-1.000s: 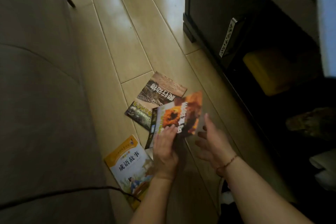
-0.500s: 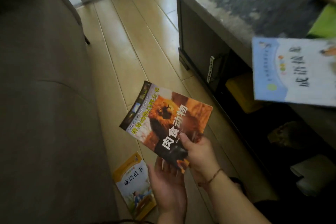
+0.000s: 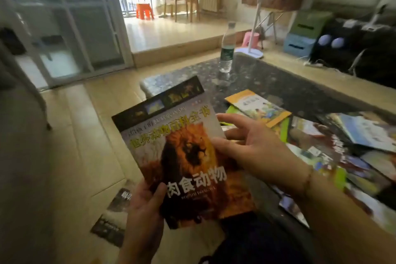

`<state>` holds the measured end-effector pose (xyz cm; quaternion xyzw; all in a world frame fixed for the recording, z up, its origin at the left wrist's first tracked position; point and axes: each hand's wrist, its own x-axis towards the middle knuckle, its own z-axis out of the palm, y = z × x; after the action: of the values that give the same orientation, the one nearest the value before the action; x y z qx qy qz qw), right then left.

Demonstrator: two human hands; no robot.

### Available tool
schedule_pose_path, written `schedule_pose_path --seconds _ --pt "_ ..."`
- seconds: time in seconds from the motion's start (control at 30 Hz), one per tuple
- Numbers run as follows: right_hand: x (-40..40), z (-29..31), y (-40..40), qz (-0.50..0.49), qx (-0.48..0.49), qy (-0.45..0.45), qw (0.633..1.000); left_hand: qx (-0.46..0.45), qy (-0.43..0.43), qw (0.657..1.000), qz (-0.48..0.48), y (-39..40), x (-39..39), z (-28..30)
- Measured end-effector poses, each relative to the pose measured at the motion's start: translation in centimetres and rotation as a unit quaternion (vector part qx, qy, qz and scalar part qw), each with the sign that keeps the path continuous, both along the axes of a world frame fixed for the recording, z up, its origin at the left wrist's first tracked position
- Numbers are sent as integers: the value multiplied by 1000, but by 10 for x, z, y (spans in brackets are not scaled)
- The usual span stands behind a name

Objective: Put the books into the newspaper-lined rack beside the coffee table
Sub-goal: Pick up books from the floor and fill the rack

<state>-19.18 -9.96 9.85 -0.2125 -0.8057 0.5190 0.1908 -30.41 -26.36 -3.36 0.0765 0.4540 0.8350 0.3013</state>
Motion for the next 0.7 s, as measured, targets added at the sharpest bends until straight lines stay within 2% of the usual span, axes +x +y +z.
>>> schedule_pose_path --seconds 0.1,0.17,0.23,0.4,0.5,0.6,0.7 --pt "53 22 14 -73 52 38 995 32 25 993 -106 26 38 30" --pt "80 29 16 -116 39 61 991 41 21 990 -131 39 51 36" --pt "114 40 19 -159 41 84 983 12 46 991 -125 55 68 42" --pt "196 63 22 -234 74 101 964 -51 212 967 -128 82 124 55" --pt "240 78 17 -286 84 125 946 -51 239 958 -149 100 161 76" --pt "292 96 15 -347 147 156 913 -46 270 939 -209 125 200 88" --pt "345 111 16 -377 194 142 895 -42 295 918 -263 150 247 96"
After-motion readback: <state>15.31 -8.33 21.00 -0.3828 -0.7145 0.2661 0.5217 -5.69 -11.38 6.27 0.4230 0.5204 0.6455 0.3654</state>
